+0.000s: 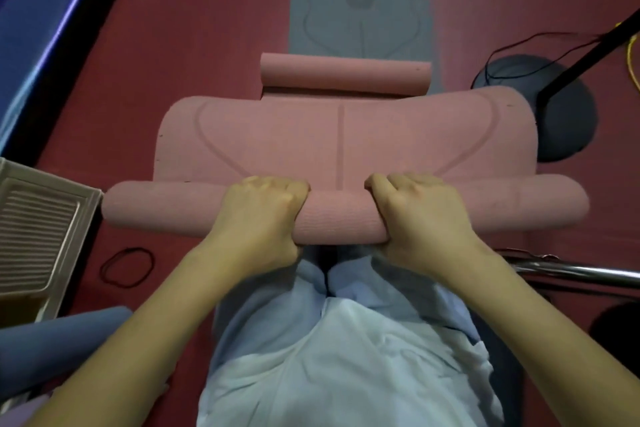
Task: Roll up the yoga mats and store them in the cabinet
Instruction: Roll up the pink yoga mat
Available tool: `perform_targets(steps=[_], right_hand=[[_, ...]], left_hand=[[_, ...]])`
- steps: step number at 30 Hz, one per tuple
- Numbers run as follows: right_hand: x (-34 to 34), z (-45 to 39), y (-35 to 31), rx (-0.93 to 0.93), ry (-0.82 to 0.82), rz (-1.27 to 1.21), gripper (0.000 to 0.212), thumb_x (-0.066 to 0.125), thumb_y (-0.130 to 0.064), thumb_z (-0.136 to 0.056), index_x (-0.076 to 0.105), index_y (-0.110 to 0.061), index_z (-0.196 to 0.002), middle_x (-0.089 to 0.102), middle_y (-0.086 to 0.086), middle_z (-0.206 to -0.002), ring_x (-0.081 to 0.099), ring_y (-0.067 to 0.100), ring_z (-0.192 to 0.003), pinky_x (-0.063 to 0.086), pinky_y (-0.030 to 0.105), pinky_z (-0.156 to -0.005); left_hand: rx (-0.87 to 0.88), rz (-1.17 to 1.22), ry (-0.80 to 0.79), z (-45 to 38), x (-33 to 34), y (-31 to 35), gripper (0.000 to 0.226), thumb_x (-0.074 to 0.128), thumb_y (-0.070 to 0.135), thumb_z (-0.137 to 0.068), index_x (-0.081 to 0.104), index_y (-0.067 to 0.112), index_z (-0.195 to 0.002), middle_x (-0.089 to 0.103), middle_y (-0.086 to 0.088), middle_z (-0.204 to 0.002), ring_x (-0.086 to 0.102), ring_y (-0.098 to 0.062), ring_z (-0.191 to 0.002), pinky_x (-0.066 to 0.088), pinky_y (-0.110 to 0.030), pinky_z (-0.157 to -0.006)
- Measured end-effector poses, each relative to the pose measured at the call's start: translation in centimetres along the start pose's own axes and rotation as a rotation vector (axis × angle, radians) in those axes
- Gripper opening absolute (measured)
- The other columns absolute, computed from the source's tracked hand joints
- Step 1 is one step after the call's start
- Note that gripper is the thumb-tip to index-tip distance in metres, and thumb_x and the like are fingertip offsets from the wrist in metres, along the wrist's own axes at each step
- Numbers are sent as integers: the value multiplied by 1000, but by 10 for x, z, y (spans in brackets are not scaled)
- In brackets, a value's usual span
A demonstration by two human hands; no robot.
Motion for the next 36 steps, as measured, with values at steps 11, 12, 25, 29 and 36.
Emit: perform_targets(steps=[11, 12, 25, 29, 36], right_hand=[[-17, -48, 17, -119, -358, -125, 54, 78, -44, -58, 53, -30, -105, 63, -8, -90, 62, 21, -81, 46, 33, -62], [-15, -46, 15, -102, -319, -120, 52, 76, -41, -61, 51, -29, -106, 63, -7, -92, 63, 23, -84, 44, 32, -62], [-19, -64, 18, -135, -237, -65, 56, 76, -50, -59, 52, -23, -103, 67, -2, -99, 66, 29, -91, 41, 32, -63], [-24, -81, 22, -119, -381, -99, 71, 83, -61, -54, 57, -25, -109, 67, 1, -105, 66, 28, -97, 45, 33, -69], [-4, -39, 11, -25, 110, -106, 62, 79, -39, -49, 61, -19, -105, 62, -1, -97, 56, 29, -87, 43, 40, -69]], left_hand=[[-36, -1, 223, -5, 5, -3, 68, 92, 44, -44, 65, 14, -98, 67, 0, -81, 64, -29, -73, 41, -37, -69], [-23, -26, 218, -8, 7, -5, 60, 90, 38, -43, 64, 16, -92, 66, 1, -76, 63, -28, -68, 38, -35, -66], [-60, 55, 0, -40, -9, -13, 63, 81, 50, -55, 56, 27, -108, 64, 7, -98, 64, -25, -90, 40, -33, -68], [-6, -3, 166, -29, 5, -10, 74, 91, 28, -39, 63, 14, -107, 67, -1, -90, 64, -29, -79, 49, -37, -67], [34, -89, -53, -53, -7, -22, 43, 73, 36, -58, 55, 28, -96, 66, 7, -87, 67, -23, -78, 37, -29, -59]])
Point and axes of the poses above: each hand's wrist, its own z-axis away from the middle knuckle, its own x-axis out of the palm, y = z × x, the point moved 5 cm from there along -z, towards the middle knuckle
